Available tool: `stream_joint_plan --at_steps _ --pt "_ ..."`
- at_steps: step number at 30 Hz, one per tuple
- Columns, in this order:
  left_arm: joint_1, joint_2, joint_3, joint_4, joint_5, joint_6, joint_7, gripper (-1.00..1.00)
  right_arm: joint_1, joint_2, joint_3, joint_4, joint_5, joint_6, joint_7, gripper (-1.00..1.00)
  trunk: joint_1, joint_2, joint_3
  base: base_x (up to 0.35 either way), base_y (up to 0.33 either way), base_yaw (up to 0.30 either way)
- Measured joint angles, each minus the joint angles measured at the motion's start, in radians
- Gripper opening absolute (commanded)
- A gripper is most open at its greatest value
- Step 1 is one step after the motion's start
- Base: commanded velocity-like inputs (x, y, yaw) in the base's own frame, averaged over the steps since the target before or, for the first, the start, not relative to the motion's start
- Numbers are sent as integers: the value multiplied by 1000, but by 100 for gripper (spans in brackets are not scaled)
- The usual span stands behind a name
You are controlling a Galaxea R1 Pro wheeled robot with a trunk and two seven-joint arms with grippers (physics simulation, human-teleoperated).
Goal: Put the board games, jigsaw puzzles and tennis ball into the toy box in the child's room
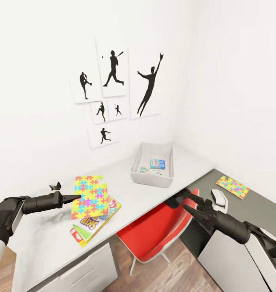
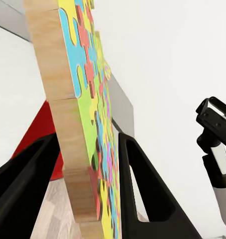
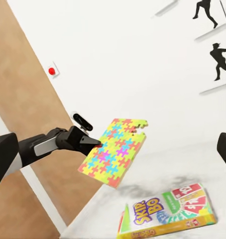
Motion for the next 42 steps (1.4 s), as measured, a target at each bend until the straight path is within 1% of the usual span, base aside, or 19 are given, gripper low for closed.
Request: stream_joint_plan --at_steps 8,23,33,42 --pt "0 -2 1 0 -1 -10 0 -100 1 5 0 0 1 -4 -4 100 0 0 1 144 -250 0" --pt "0 -2 2 0 1 -16 0 -100 1 1 -1 20 -2 -2 -3 100 0 0 1 36 -28 0" --pt "0 -2 3 0 1 -16 0 -100 1 5 0 20 0 -6 2 100 0 0 15 146 -167 -53" --pt "0 0 3 0 1 -17 0 -100 1 6 0 20 1 -6 3 100 0 0 29 14 -32 -70"
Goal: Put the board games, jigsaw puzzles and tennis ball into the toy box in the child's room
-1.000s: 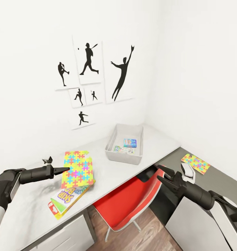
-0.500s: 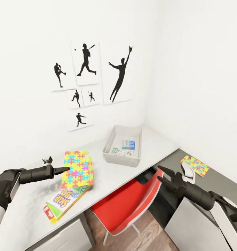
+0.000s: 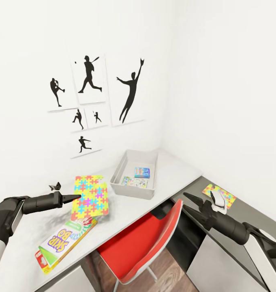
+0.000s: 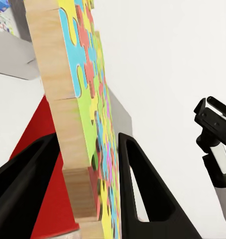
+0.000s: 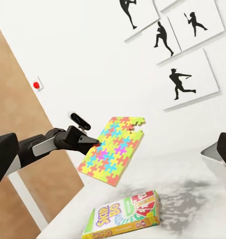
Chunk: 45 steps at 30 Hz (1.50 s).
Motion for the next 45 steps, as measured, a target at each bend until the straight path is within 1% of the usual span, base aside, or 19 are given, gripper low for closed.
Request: stream_joint_plan --at_steps 6,11,22,34,38,45 --pt "0 0 0 0 0 0 0 -100 0 -2 0 0 -1 1 0 100 0 0 8 1 -116 -39" --pt "0 0 -1 0 0 0 0 -100 0 -3 -1 0 -1 1 0 100 0 0 9 0 -110 -5" --pt "1 1 0 0 0 0 0 -100 0 -1 -7 0 -3 3 -5 100 0 0 9 9 -16 -9" --pt "0 2 0 1 0 0 0 -100 0 -2 -8 0 -4 7 -6 100 0 0 23 171 -173 -175" --pt "1 1 0 0 -1 0 0 -100 0 0 -8 0 -4 7 -9 100 0 0 28 185 101 -144" --pt "0 0 0 0 -1 0 0 -100 0 3 -7 -1 -2 6 -14 100 0 0 30 206 183 -24"
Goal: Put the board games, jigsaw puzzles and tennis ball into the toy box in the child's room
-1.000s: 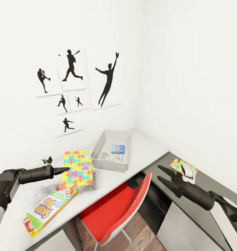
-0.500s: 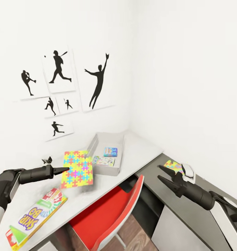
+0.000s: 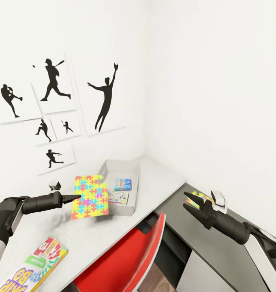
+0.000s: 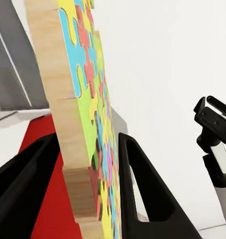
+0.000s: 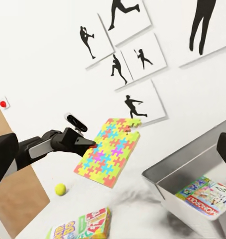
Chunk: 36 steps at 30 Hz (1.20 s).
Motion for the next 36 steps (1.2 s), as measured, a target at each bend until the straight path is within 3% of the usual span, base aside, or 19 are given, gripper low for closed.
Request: stream_joint_plan --at_steps 11,36 --pt "0 -1 1 0 1 0 0 -100 0 0 0 0 1 -1 2 100 0 0 0 135 8 94" --pt "0 -3 0 0 1 0 0 -100 0 0 0 0 1 -3 4 100 0 0 5 108 -3 -23"
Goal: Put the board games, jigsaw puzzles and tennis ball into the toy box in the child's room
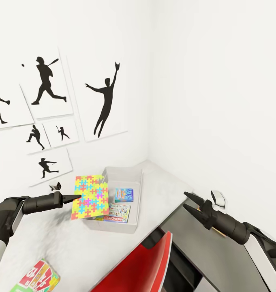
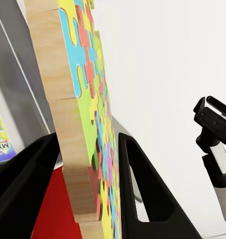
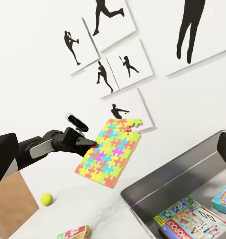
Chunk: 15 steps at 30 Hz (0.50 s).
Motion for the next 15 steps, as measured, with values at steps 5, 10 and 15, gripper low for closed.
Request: stream_joint_plan --at_steps 5,10,15 --pt "0 0 0 0 0 0 0 -100 0 0 0 0 0 0 0 100 0 0 0 7 0 0" --pt "0 0 0 1 0 0 0 -100 0 -1 0 0 0 3 -2 100 0 0 0 0 0 0" --pt "0 1 -2 0 0 3 0 -100 0 -2 0 1 0 7 -4 100 0 0 0 0 0 0"
